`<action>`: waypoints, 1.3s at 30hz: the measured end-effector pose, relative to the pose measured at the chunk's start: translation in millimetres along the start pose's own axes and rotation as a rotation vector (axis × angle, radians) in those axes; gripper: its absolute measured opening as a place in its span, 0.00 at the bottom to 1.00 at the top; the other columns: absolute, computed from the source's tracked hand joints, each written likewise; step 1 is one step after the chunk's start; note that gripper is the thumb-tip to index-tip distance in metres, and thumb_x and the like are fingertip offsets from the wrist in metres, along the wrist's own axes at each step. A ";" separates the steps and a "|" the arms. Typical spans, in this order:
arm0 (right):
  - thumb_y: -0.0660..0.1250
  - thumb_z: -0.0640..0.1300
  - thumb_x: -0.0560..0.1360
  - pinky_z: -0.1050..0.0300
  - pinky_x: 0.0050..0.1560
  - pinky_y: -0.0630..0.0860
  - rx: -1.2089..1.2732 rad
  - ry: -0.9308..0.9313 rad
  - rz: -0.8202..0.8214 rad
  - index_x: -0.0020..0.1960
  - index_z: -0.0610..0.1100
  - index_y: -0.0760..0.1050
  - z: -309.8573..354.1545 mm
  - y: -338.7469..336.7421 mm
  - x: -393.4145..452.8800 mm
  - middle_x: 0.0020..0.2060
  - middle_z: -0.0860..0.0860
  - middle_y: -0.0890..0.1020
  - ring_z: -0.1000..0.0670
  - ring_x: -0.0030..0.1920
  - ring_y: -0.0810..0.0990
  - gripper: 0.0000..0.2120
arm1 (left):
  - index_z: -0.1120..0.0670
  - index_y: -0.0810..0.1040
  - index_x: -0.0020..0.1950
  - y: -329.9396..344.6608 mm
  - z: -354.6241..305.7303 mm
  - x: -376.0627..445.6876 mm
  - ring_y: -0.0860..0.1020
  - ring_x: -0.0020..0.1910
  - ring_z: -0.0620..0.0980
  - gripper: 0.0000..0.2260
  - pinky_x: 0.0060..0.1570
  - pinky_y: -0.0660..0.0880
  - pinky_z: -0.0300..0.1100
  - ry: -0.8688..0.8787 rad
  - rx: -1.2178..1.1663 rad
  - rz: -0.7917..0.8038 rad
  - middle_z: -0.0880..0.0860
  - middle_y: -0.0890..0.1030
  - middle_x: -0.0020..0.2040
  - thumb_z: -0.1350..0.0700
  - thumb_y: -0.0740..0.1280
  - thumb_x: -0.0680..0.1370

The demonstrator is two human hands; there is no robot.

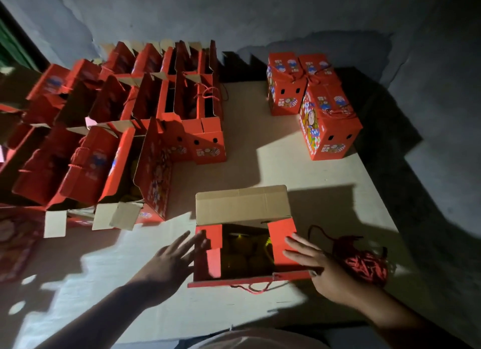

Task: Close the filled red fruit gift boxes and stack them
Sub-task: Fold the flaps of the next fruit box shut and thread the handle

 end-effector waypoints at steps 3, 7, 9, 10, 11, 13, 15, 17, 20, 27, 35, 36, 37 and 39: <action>0.71 0.55 0.79 0.58 0.81 0.51 -0.004 -0.026 0.002 0.77 0.62 0.70 12.2 -2.5 -2.7 0.81 0.68 0.57 0.62 0.82 0.50 0.27 | 0.35 0.36 0.83 3.8 -4.6 -3.1 0.34 0.83 0.49 0.26 0.76 0.54 0.48 0.042 0.025 -0.073 0.39 0.32 0.83 0.40 0.43 0.86; 0.72 0.73 0.71 0.56 0.75 0.71 0.343 0.197 -0.185 0.72 0.68 0.72 27.1 -6.4 0.9 0.73 0.68 0.73 0.63 0.74 0.71 0.31 | 0.34 0.58 0.82 -7.9 -18.2 0.0 0.61 0.81 0.43 0.29 0.73 0.67 0.37 0.034 -0.138 -0.220 0.37 0.56 0.83 0.58 0.57 0.85; 0.75 0.67 0.71 0.56 0.64 0.80 0.433 0.248 -0.293 0.73 0.69 0.68 33.5 -0.9 10.3 0.67 0.67 0.78 0.60 0.66 0.79 0.32 | 0.29 0.64 0.77 -13.5 -22.5 -1.1 0.69 0.73 0.34 0.34 0.69 0.68 0.28 -0.018 -0.335 -0.276 0.28 0.66 0.75 0.64 0.58 0.82; 0.77 0.61 0.73 0.55 0.61 0.81 0.423 0.250 -0.335 0.74 0.67 0.66 36.7 1.6 14.4 0.66 0.67 0.78 0.60 0.65 0.80 0.34 | 0.28 0.62 0.77 -12.1 -22.3 -3.1 0.69 0.73 0.33 0.37 0.69 0.68 0.28 -0.034 -0.412 -0.284 0.27 0.65 0.74 0.66 0.59 0.80; 0.78 0.55 0.74 0.56 0.62 0.80 0.361 0.244 -0.386 0.74 0.65 0.65 37.9 3.9 17.6 0.67 0.66 0.77 0.60 0.65 0.79 0.35 | 0.31 0.58 0.79 -9.8 -21.6 -5.5 0.67 0.75 0.35 0.39 0.70 0.69 0.31 -0.045 -0.454 -0.283 0.31 0.63 0.77 0.66 0.62 0.78; 0.77 0.50 0.75 0.64 0.67 0.72 0.112 0.190 -0.460 0.70 0.60 0.70 38.9 4.2 21.9 0.67 0.65 0.74 0.60 0.66 0.76 0.28 | 0.36 0.49 0.84 -3.4 -20.6 -10.1 0.62 0.80 0.42 0.45 0.71 0.71 0.37 -0.028 -0.437 -0.253 0.38 0.55 0.83 0.59 0.70 0.76; 0.76 0.55 0.75 0.75 0.67 0.61 -0.128 0.094 -0.417 0.64 0.55 0.75 40.1 4.1 21.3 0.73 0.61 0.69 0.59 0.69 0.72 0.20 | 0.38 0.47 0.85 2.1 -24.6 -9.8 0.56 0.81 0.44 0.48 0.71 0.69 0.38 0.028 -0.270 -0.198 0.41 0.49 0.84 0.45 0.74 0.73; 0.75 0.64 0.73 0.77 0.63 0.60 -0.134 0.115 -0.259 0.67 0.55 0.73 40.0 7.1 18.5 0.78 0.63 0.57 0.62 0.69 0.66 0.28 | 0.41 0.52 0.84 4.6 -33.9 -4.0 0.54 0.81 0.46 0.49 0.74 0.67 0.42 0.029 -0.099 -0.184 0.45 0.52 0.82 0.34 0.74 0.69; 0.75 0.71 0.67 0.68 0.67 0.66 -0.170 0.079 -0.174 0.75 0.56 0.67 33.6 7.8 13.9 0.78 0.63 0.53 0.61 0.69 0.64 0.43 | 0.47 0.64 0.80 6.1 -46.2 6.1 0.66 0.75 0.53 0.46 0.68 0.74 0.49 -0.017 0.018 -0.216 0.49 0.65 0.76 0.35 0.77 0.67; 0.69 0.74 0.68 0.55 0.69 0.75 -0.268 0.046 -0.168 0.80 0.55 0.64 24.3 7.5 13.9 0.69 0.61 0.65 0.58 0.68 0.67 0.46 | 0.45 0.68 0.75 9.0 -51.5 5.5 0.76 0.61 0.51 0.43 0.56 0.78 0.49 -0.011 0.041 -0.298 0.44 0.76 0.63 0.37 0.80 0.63; 0.66 0.72 0.73 0.61 0.80 0.53 -0.296 0.016 -0.182 0.82 0.52 0.63 12.3 18.1 12.4 0.79 0.59 0.64 0.62 0.79 0.54 0.44 | 0.40 0.50 0.86 24.2 -52.2 -5.1 0.59 0.82 0.48 0.40 0.80 0.59 0.57 -0.108 -0.021 -0.255 0.42 0.60 0.83 0.34 0.66 0.79; 0.66 0.70 0.75 0.63 0.80 0.48 -0.297 0.014 -0.173 0.83 0.52 0.61 10.3 21.6 10.8 0.81 0.59 0.60 0.62 0.81 0.49 0.43 | 0.41 0.48 0.86 26.6 -52.4 -6.8 0.53 0.84 0.45 0.38 0.82 0.55 0.56 -0.117 -0.035 -0.247 0.40 0.54 0.84 0.32 0.61 0.80; 0.64 0.69 0.77 0.62 0.81 0.47 -0.309 0.010 -0.161 0.84 0.52 0.58 8.4 24.9 9.0 0.83 0.59 0.55 0.62 0.82 0.45 0.42 | 0.41 0.49 0.86 27.2 -52.6 -8.0 0.50 0.84 0.43 0.36 0.82 0.54 0.55 -0.125 -0.058 -0.258 0.39 0.52 0.84 0.32 0.58 0.82; 0.58 0.70 0.80 0.57 0.82 0.50 -0.331 -0.009 -0.154 0.85 0.53 0.55 5.0 29.3 5.8 0.84 0.60 0.50 0.60 0.83 0.44 0.39 | 0.42 0.58 0.85 21.4 -54.1 -7.8 0.56 0.83 0.45 0.30 0.78 0.62 0.55 -0.103 -0.071 -0.302 0.41 0.59 0.83 0.39 0.59 0.84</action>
Point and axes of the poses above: each hand's wrist, its own x-axis towards the middle knuckle, its own y-axis out of the palm, z = x × y, the point moved 1 cm from there along x, towards the middle knuckle
